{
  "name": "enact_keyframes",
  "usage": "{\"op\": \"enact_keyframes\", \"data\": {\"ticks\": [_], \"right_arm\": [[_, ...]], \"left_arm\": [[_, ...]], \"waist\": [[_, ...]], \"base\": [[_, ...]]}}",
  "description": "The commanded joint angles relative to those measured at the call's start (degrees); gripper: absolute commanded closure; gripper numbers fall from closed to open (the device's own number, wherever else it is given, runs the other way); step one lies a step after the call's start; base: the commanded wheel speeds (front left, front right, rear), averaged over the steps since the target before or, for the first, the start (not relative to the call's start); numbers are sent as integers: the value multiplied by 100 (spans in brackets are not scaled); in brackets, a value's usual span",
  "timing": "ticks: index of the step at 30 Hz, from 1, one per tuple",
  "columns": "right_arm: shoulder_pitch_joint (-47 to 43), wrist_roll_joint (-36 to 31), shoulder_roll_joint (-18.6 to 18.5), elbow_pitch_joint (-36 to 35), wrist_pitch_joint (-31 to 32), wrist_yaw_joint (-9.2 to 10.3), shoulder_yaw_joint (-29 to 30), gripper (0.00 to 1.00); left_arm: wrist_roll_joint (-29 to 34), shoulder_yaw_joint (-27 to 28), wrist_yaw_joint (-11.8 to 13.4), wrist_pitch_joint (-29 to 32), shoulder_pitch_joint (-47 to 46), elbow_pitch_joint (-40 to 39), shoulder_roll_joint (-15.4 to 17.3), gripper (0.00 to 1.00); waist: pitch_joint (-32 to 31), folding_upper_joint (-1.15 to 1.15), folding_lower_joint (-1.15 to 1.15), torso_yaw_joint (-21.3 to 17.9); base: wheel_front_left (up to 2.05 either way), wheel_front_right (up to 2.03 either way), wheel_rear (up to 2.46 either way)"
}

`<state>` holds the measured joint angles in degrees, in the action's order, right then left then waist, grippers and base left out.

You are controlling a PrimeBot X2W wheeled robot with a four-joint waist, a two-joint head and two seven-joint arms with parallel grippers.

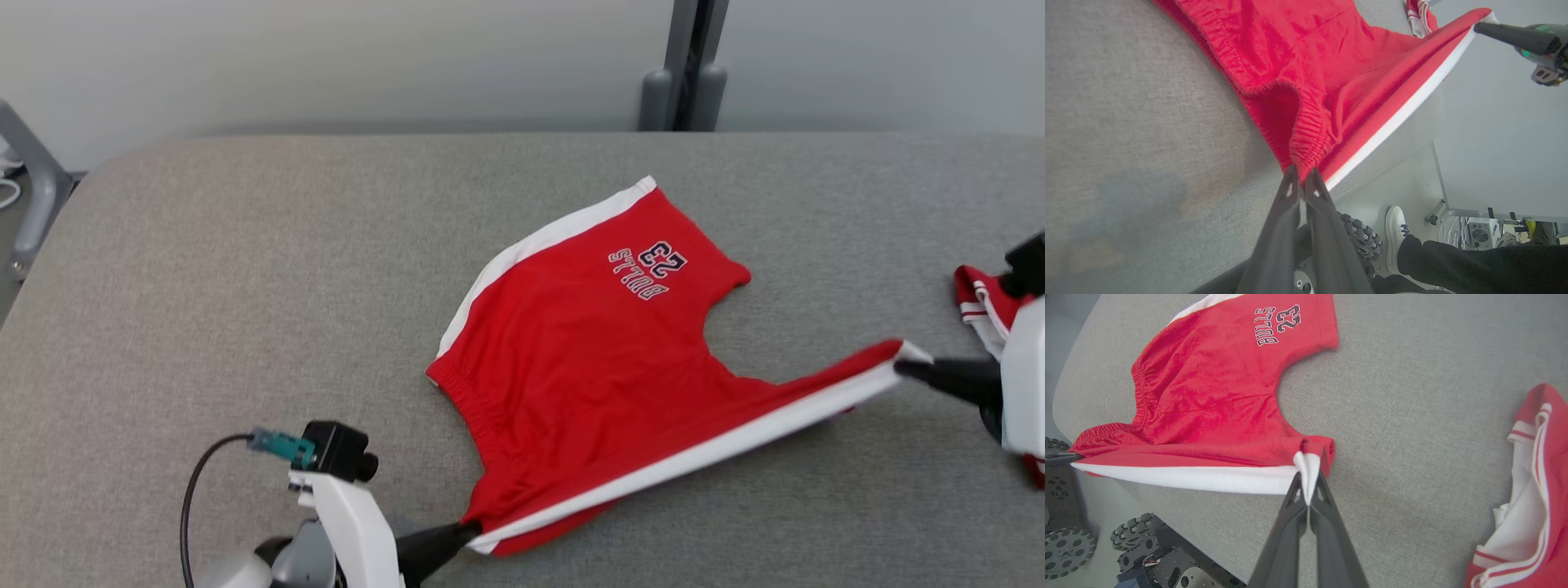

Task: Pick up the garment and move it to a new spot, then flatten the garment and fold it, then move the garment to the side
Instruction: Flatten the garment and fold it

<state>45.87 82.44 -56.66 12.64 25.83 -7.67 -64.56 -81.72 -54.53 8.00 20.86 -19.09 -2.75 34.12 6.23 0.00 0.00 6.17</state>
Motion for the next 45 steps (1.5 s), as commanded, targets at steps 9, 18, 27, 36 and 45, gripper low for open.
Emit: {"op": "enact_keyframes", "data": {"ticks": [9, 18, 27, 36, 45], "right_arm": [[1123, -569, 592, 632, 372, 32, 399, 100], [1826, -960, 1176, 1371, 598, 21, 530, 100], [2343, -1238, 1649, 2171, 677, 21, 567, 100], [2730, -1398, 1905, 2705, 674, 21, 523, 100], [2979, -1470, 2034, 3100, 578, 20, 436, 100]], "left_arm": [[-603, 533, -143, 371, -827, 364, -342, 100], [-1176, 1040, -361, 249, -1226, 944, -944, 100], [-1140, 1131, -699, -37, -1470, 1566, -1455, 100], [-1367, 1317, -909, -111, -1784, 2081, -1974, 100], [-1448, 1427, -1063, -182, -2114, 2654, -2395, 100]], "waist": [[736, 0, 0, 335], [1116, 0, 0, 677], [1367, 0, 0, 995], [1602, 0, 0, 1265], [1814, 0, 0, 1438]], "base": [[0, 0, 0], [0, 0, 0], [0, 0, 0], [0, 0, 0], [0, 0, 0]]}}
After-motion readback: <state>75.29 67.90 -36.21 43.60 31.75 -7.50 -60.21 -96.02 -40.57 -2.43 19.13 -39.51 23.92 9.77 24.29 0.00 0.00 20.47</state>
